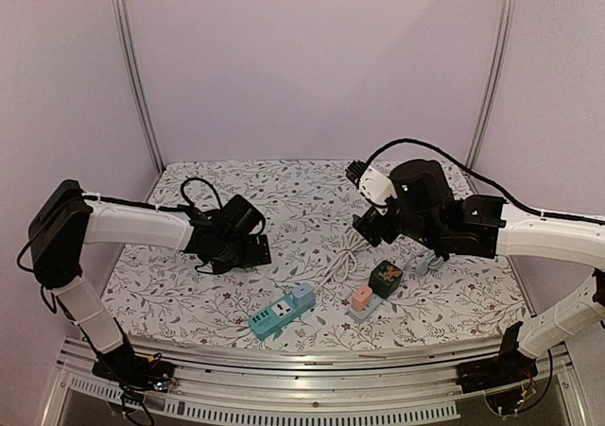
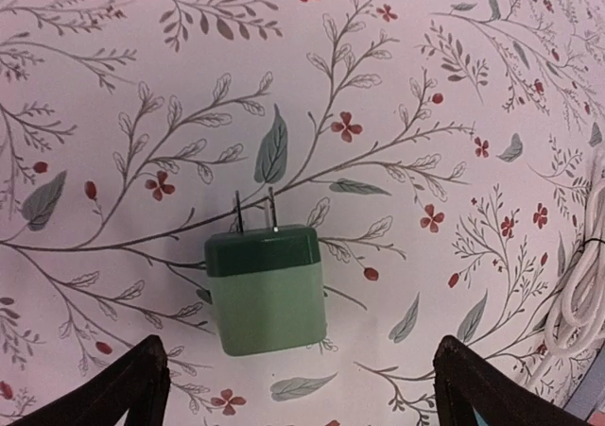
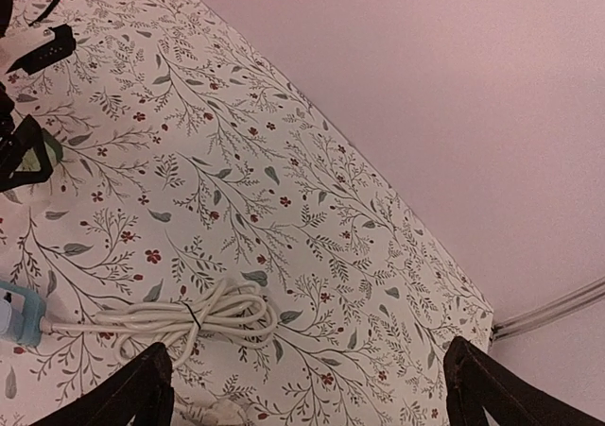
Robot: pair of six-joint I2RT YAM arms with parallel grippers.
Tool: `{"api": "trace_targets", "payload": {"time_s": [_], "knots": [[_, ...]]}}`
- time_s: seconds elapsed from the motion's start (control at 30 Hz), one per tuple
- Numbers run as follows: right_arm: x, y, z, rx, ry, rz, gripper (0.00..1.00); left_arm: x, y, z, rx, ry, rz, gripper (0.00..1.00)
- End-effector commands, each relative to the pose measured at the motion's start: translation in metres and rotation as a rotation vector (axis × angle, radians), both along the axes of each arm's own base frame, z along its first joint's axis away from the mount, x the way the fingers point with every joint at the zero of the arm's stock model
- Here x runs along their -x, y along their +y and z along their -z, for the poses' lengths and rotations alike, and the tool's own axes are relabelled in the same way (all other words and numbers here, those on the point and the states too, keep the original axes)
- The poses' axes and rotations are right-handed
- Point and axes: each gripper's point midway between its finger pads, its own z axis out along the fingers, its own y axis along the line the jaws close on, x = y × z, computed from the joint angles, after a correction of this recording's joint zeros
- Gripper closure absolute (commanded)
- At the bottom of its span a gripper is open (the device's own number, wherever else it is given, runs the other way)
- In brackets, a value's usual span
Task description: Insert the plug
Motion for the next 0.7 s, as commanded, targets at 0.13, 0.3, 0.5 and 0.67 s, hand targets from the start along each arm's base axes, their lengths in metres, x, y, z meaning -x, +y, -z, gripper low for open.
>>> {"api": "trace_targets", "payload": {"time_s": [0.13, 0.3, 0.5, 0.67], "knots": [[0.006, 0.038, 0.016, -0.151, 0.183, -0.064, 0.01, 0.014, 0.043, -0.031, -0.239, -0.096, 0.131, 0.09], [0.01, 0.033, 0.012, -0.214, 0.2, -0.037, 0.01, 0.023, 0.027, -0.009, -0.19, -0.076, 0.157, 0.12], [0.016, 0.031, 0.023, -0.221, 0.276, -0.019, 0.01, 0.016, 0.006, 0.014, -0.165, -0.091, 0.142, 0.15], [0.021, 0.024, 0.029, -0.22, 0.297, -0.002, 0.01, 0.01, 0.005, 0.021, -0.175, -0.112, 0.115, 0.21]]}}
